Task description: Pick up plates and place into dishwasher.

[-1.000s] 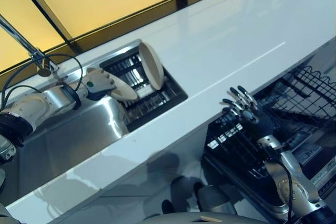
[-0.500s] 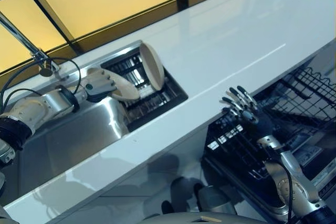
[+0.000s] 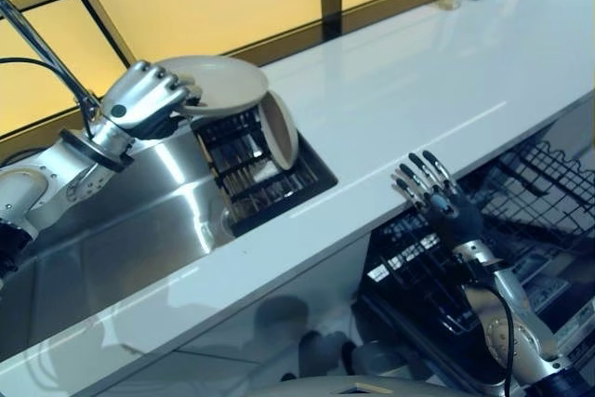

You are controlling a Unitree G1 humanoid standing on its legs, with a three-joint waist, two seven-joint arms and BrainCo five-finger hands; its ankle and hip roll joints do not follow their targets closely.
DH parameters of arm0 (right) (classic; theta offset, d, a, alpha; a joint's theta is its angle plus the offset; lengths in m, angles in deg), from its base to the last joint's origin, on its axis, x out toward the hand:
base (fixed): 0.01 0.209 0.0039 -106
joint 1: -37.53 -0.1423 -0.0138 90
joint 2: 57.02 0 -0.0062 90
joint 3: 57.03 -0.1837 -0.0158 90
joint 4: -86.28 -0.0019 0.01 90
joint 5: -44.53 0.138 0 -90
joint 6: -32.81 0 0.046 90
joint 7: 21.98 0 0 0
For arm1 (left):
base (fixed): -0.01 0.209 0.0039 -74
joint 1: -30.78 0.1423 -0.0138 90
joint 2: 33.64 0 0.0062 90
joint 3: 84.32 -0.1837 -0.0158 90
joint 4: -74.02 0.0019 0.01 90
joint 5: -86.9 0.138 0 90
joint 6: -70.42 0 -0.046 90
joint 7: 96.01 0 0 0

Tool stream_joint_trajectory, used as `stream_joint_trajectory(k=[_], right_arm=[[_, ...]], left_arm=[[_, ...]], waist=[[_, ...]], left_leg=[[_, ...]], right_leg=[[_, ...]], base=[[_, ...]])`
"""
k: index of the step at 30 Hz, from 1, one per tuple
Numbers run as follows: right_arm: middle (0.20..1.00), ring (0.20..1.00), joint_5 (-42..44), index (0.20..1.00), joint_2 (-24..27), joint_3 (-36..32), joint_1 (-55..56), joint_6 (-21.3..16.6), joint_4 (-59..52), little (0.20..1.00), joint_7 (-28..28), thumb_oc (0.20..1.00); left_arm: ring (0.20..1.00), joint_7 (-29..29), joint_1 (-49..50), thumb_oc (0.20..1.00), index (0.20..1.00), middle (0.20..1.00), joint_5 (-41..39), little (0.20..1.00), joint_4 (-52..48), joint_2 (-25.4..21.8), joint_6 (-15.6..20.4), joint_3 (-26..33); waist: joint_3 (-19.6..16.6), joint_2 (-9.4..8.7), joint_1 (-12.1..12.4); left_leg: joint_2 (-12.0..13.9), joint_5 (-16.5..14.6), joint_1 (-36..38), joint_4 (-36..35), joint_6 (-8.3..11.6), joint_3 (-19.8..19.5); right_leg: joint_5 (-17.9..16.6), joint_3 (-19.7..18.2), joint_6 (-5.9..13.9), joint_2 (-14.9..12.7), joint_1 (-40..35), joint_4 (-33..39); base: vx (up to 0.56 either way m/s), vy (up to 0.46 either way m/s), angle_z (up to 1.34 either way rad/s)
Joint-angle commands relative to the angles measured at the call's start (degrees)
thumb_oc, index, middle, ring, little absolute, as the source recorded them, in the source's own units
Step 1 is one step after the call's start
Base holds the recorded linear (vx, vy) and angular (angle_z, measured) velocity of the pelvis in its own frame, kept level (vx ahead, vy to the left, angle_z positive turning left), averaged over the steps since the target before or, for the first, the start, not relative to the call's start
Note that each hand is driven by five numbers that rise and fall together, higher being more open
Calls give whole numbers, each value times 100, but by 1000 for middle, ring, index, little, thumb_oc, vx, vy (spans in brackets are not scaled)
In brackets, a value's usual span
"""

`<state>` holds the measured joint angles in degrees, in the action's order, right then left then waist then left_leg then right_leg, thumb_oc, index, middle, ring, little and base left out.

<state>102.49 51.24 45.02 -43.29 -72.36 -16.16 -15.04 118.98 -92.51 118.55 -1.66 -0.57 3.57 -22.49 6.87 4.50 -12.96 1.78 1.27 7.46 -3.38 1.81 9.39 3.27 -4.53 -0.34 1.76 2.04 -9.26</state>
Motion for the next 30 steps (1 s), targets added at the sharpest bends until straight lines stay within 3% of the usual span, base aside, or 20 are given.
stream_joint_trajectory(k=[1, 7, 9, 16, 21, 22, 24, 26, 28, 30], right_arm=[[1000, 1000, -231, 1000, -185, 111, -43, -552, -270, 1000, -79, 1000], [1000, 1000, -783, 1000, -407, -22, -113, -871, -267, 1000, -553, 1000], [1000, 1000, -1078, 1000, -577, -190, -148, -997, -206, 1000, -721, 1000], [1000, 1000, -2389, 1000, -456, -869, -425, -1178, -216, 1000, -1371, 1000], [1000, 1000, -3308, 1000, 111, -1018, -1151, -1139, -193, 1000, -1590, 1000], [1000, 1000, -3292, 1000, 147, -1011, -1200, -1124, -187, 1000, -1565, 1000], [1000, 1000, -2060, 1000, 304, -879, -1637, -730, -133, 1000, -888, 1000], [1000, 1000, -1332, 1000, 95, -759, -1785, -410, 18, 1000, -317, 1000], [1000, 1000, -1065, 1000, -48, -618, -1861, -232, 107, 1000, 57, 1000], [1000, 1000, -766, 1000, -188, -393, -1819, 197, -58, 1000, 370, 1000]], left_arm=[[200, -92, 475, 200, 200, 200, -1338, 200, -198, 192, 266, 1200], [200, -1236, 1311, 200, 200, 200, -3066, 200, -928, 1352, 673, 2319], [200, -1660, 1638, 200, 200, 200, -3600, 200, -1319, 1987, 734, 2555], [200, -2630, 2069, 200, 200, 200, -4602, 200, -2128, 3114, 657, 2594], [200, -3377, 1806, 200, 200, 200, -5570, 200, -2452, 3702, 84, 2058], [200, -3426, 1789, 200, 200, 200, -5626, 200, -2463, 3728, 50, 2031], [200, -3851, 1704, 200, 200, 200, -6384, 200, -2616, 4010, -338, 1707], [200, -4211, 1699, 200, 200, 200, -6900, 200, -2568, 4295, -512, 1592], [200, -4465, 1708, 200, 200, 200, -7402, 200, -2542, 4491, -604, 1448], [200, -4850, 1822, 200, 200, 200, -8166, 200, -2666, 4811, -937, 1249]], waist=[[-454, -193, 174], [-552, -263, 289], [-581, -291, 355], [-606, -353, 440], [-545, -386, 510], [-535, -382, 517], [-528, -410, 547], [-525, -424, 568], [-522, -435, 573], [-525, -433, 574]], left_leg=[[27, -197, -420, 314, -58, -161], [4, -185, -401, 253, -52, -259], [-20, -186, -389, 226, -53, -331], [-74, -220, -386, 173, -87, -419], [-131, -283, -395, 183, -136, -454], [-132, -288, -392, 184, -139, -450], [-149, -313, -390, 183, -157, -437], [-151, -328, -406, 200, -164, -428], [-154, -333, -417, 208, -177, -417], [-150, -347, -432, 223, -206, -402]], right_leg=[[-117, 121, 792, -429, -203, 425], [-139, 188, 766, -411, -233, 508], [-151, 217, 748, -403, -255, 539], [-195, 247, 733, -404, -265, 598], [-214, 236, 754, -432, -233, 567], [-216, 233, 756, -433, -233, 565], [-226, 236, 761, -450, -213, 556], [-228, 250, 762, -467, -199, 541], [-238, 251, 765, -478, -188, 539], [-230, 242, 766, -487, -150, 501]], base=[[-113, 19, 12], [-109, 14, 8], [-103, 19, 12], [-79, 16, 6], [-58, 5, -2], [-42, 3, -3], [-44, 1, -1], [0, 0, 0], [0, 0, 0], [0, 0, 0]])
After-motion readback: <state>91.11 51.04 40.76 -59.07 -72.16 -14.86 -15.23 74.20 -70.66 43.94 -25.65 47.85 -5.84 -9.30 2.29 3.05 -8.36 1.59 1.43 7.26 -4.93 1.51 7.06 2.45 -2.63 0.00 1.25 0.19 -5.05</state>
